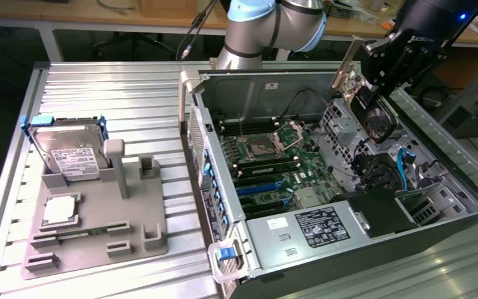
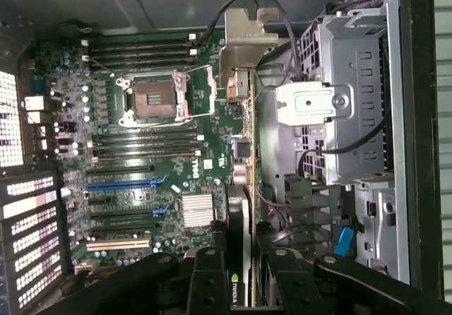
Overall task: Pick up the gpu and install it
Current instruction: 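Insert the gpu into the slot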
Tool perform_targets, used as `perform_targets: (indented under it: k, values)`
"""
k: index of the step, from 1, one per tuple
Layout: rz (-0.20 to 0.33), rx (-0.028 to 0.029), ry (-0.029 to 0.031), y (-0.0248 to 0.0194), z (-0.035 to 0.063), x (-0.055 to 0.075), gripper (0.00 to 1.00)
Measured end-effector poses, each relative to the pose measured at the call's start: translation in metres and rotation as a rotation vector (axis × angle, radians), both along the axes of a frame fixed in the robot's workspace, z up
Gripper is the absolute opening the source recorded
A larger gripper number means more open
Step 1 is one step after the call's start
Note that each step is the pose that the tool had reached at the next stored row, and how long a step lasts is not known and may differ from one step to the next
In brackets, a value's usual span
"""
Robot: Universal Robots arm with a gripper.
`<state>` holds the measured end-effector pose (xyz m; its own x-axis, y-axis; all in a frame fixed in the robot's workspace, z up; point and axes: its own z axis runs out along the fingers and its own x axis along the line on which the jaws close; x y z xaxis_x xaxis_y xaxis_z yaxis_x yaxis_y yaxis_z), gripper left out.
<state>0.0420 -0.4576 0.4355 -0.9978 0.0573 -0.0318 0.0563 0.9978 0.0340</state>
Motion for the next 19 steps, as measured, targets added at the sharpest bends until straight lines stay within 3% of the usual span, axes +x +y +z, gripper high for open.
perform_targets:
  k: [5,19]
  values:
    - [0.071,0.0001,0.0,0.0,0.0,-0.0012,0.27]
    - [0.202,0.0,0.0,0.0,0.0,-0.0032,0.27]
